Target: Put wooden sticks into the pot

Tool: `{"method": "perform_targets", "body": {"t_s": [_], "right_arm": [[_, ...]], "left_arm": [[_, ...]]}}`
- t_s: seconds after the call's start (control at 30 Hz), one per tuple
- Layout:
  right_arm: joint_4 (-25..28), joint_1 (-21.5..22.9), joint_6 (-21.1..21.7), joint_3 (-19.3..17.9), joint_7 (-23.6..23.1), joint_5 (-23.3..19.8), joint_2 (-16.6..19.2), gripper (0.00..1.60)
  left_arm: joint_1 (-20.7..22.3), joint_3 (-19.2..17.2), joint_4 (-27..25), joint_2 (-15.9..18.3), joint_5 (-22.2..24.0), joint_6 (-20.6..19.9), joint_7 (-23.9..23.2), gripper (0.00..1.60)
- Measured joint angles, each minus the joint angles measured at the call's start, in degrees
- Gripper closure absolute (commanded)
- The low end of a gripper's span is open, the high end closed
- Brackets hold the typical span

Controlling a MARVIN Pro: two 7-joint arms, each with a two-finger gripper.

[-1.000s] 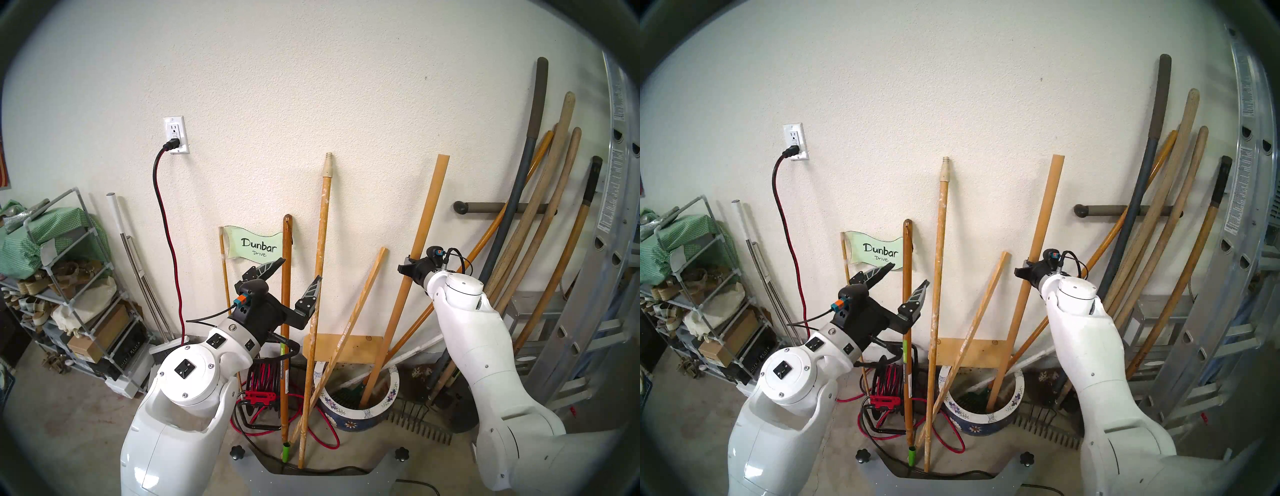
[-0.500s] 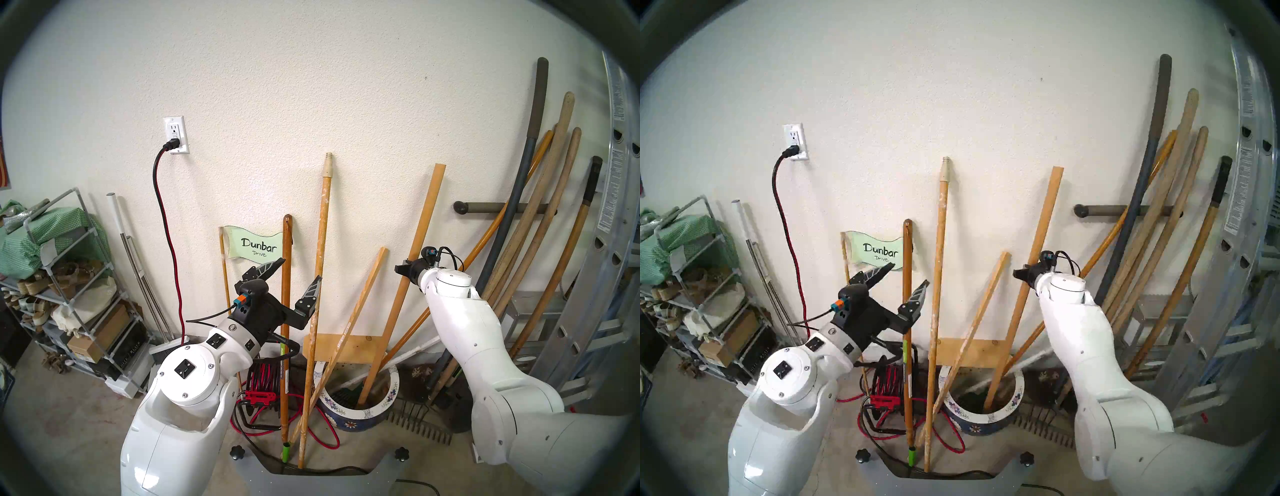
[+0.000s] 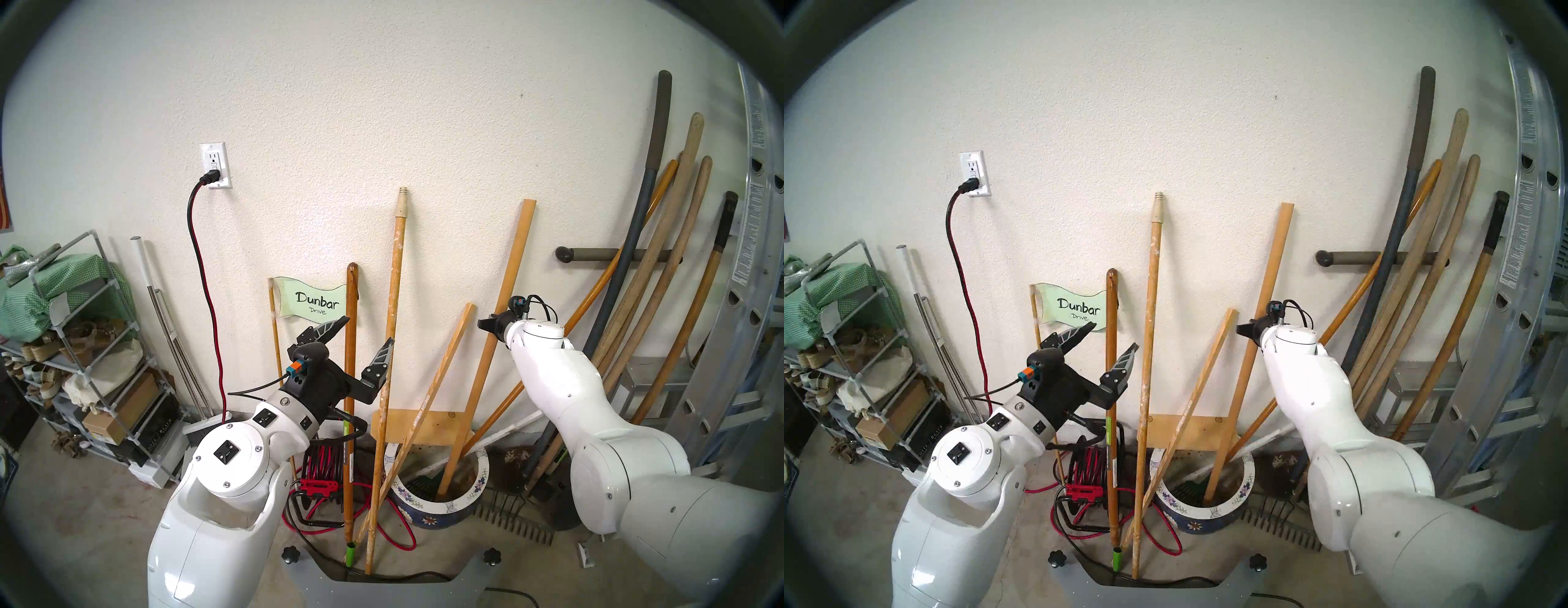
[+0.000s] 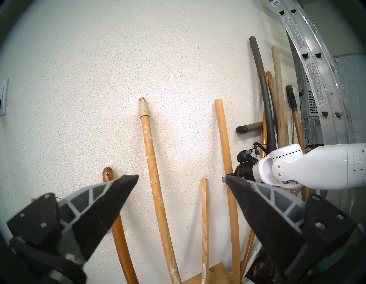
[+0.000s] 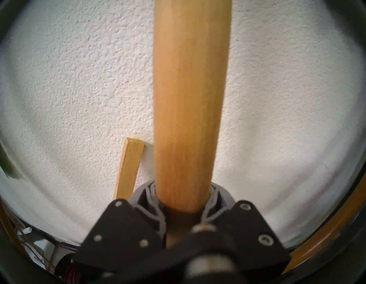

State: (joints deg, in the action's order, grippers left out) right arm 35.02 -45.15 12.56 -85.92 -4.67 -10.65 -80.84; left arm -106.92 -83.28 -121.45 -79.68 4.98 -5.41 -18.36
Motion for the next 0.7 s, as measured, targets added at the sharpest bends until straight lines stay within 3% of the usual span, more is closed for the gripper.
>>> {"method": "perform_targets", "body": {"t_s": [0.27, 0.3, 0.33, 0.37, 0.47, 0.53, 0.7], "right_arm": [[-6.70, 3.85, -2.41, 0.49, -0.85, 0.84, -0.50, 1.60], [-7.79, 4.49, -2.86, 0.57, -1.13, 0.99, -0.61, 1.49], [-8.16, 4.71, -3.01, 0.61, -1.22, 1.05, -0.66, 1.49], [-8.53, 4.92, -3.17, 0.65, -1.30, 1.10, -0.70, 1.29], [-10.57, 6.10, -4.07, 0.84, -1.55, 1.48, -0.97, 1.24], [-11.90, 6.83, -4.72, 0.93, -1.56, 1.77, -1.12, 0.99], [-14.03, 7.95, -5.94, 1.08, -1.43, 2.29, -1.33, 0.92]], "left_arm": [[0.00, 0.00, 0.00, 0.00, 0.00, 0.00, 0.00, 0.00], [0.00, 0.00, 0.00, 0.00, 0.00, 0.00, 0.00, 0.00], [0.00, 0.00, 0.00, 0.00, 0.00, 0.00, 0.00, 0.00], [0.00, 0.00, 0.00, 0.00, 0.00, 0.00, 0.00, 0.00], [0.00, 0.00, 0.00, 0.00, 0.00, 0.00, 0.00, 0.00], [0.00, 0.00, 0.00, 0.00, 0.00, 0.00, 0.00, 0.00], [-0.01, 0.00, 0.00, 0.00, 0.00, 0.00, 0.00, 0.00]]}}
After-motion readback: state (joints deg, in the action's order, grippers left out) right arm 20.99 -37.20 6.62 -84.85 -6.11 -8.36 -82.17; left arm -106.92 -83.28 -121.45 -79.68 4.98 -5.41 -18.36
